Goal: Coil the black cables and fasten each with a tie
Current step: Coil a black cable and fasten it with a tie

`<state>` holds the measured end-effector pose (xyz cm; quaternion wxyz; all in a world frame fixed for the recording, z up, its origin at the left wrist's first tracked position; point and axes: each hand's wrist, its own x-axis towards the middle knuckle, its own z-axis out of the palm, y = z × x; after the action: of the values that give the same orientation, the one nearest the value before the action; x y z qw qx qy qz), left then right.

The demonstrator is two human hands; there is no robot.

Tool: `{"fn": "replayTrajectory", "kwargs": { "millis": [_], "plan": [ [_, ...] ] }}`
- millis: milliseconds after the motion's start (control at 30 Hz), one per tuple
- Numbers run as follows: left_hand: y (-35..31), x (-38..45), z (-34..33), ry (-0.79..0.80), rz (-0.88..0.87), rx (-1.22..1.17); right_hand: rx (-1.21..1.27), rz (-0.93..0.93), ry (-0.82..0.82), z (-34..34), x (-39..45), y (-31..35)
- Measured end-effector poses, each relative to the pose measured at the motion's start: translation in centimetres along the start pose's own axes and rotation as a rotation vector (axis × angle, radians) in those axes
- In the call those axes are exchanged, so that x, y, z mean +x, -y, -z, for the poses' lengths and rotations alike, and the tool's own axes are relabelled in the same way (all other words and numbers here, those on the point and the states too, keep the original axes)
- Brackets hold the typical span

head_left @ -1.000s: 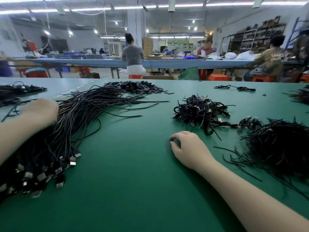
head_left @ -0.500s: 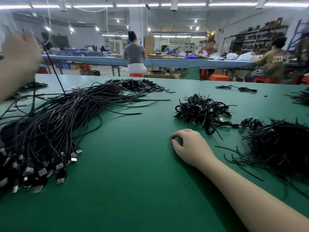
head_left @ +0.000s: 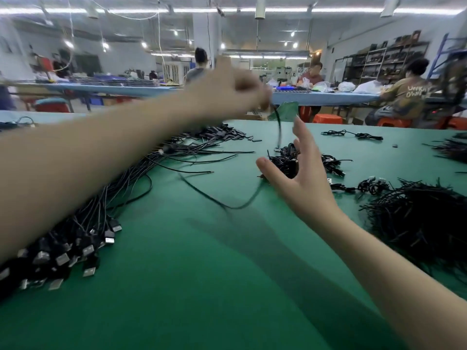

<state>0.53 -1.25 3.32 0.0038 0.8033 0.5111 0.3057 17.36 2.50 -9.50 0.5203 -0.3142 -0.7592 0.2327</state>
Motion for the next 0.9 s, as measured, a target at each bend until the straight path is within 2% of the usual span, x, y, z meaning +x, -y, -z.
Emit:
{"fn": "replayTrajectory", "kwargs": {
  "millis": [33,67,100,133,200,267,333,433,533,600,667,700,767,833,900],
  "plan": [
    [-0.4,-0.7,-2.1,-0.024,0.069,-0.019,0.035,0.02,0.044,0.6,0.6,0.5],
    [-0.8,-1.4,-3.1,0.069,0.085,-0.08,0.059,0.019,0.106,1.0,1.1,0.7],
    [-0.4,-2.3,-5.3,0.092,0.075,-0.127,0.075,-0.011,0.171,1.4,1.5,0.8],
    [-0.1,-2.6,-7.1,0.046,0.059,-0.187,0.071,-0.057,0.227,1.8,1.7,0.6],
    [1.6,-2.1,-8.9,-0.179,0.124,-0.228,-0.002,-0.131,0.283,2.0,1.7,-0.3],
    [3.6,-2.7,-10.7,-0.364,0.227,-0.104,-0.017,-0.176,0.252,1.6,1.3,-1.3],
    [5.6,-3.7,-12.3,-0.441,0.393,-0.04,0.088,-0.254,0.254,1.2,0.8,-1.7],
    [8.3,-4.8,-12.8,-0.387,0.56,0.006,0.216,-0.28,0.28,0.4,0.0,-2.0],
    [10.0,-5.4,-12.2,-0.339,0.619,0.17,0.082,-0.168,0.208,-0.9,-1.4,-3.0],
    [10.8,-5.7,-11.7,-0.335,0.667,0.165,-0.018,-0.133,0.252,-1.5,-2.4,-3.8],
    [11.3,-5.9,-11.4,-0.249,0.704,0.163,-0.131,-0.107,0.311,-2.0,-3.1,-4.2],
    [11.5,-6.0,-11.5,-0.186,0.73,0.108,-0.168,-0.105,0.322,-2.1,-3.2,-4.3],
    [11.6,-5.9,-11.9,-0.086,0.815,-0.181,-0.195,-0.105,0.324,-2.1,-3.3,-4.5],
    [11.3,-5.7,-11.5,-0.021,0.902,-0.626,-0.206,-0.102,0.333,-2.1,-3.3,-4.4],
    [11.1,-5.6,-10.4,-0.019,0.897,-1.155,-0.224,-0.099,0.339,-2.0,-3.4,-4.4]
  ]
}}
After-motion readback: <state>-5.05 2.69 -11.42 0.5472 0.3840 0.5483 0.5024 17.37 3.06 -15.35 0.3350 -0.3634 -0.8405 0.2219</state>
